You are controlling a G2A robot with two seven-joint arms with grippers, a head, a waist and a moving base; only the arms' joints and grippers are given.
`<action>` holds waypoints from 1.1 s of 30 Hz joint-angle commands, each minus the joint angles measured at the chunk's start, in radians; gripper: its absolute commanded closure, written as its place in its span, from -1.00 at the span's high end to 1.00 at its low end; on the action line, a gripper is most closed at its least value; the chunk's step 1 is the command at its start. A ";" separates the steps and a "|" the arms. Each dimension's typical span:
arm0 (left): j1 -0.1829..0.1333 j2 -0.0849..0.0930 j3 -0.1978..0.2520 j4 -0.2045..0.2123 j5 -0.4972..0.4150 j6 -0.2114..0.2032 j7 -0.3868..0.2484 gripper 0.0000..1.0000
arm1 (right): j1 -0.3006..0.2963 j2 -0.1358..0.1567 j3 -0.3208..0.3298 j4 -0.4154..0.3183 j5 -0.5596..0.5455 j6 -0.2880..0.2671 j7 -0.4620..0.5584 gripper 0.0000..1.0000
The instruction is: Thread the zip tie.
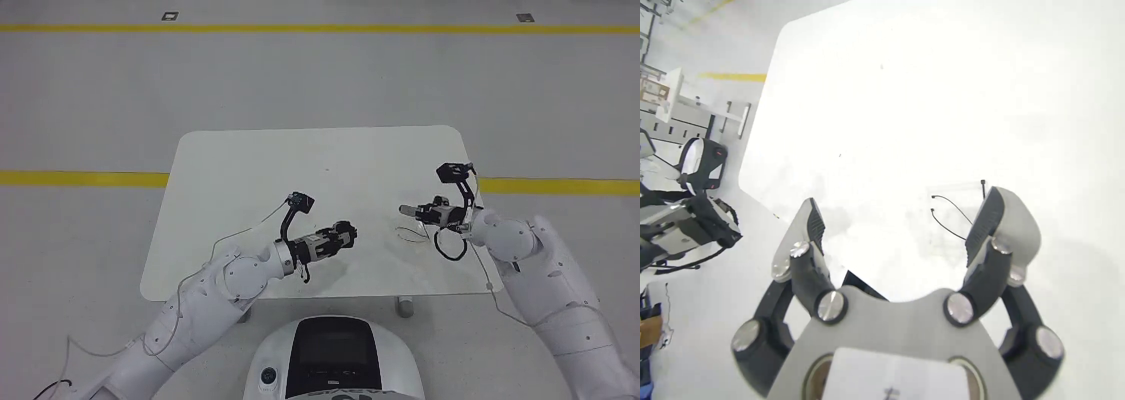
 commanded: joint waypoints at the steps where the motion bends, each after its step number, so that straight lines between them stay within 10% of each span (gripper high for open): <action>1: 0.000 0.000 0.000 0.000 0.000 0.000 0.000 -1.00 | 0.000 0.000 0.000 0.000 0.000 -0.001 0.001 1.00; 10: 0.000 0.000 0.000 0.000 0.000 0.000 0.000 -1.00 | 0.011 0.003 -0.028 0.001 -0.145 -0.023 -0.019 1.00; 21: 0.000 0.000 0.000 0.000 0.000 0.000 0.000 -1.00 | 0.203 -0.017 -0.189 0.112 -0.352 -0.166 0.140 1.00; 33: 0.000 0.000 0.000 0.000 0.000 0.000 0.000 -1.00 | 0.305 -0.052 -0.301 0.262 -0.394 -0.182 0.121 1.00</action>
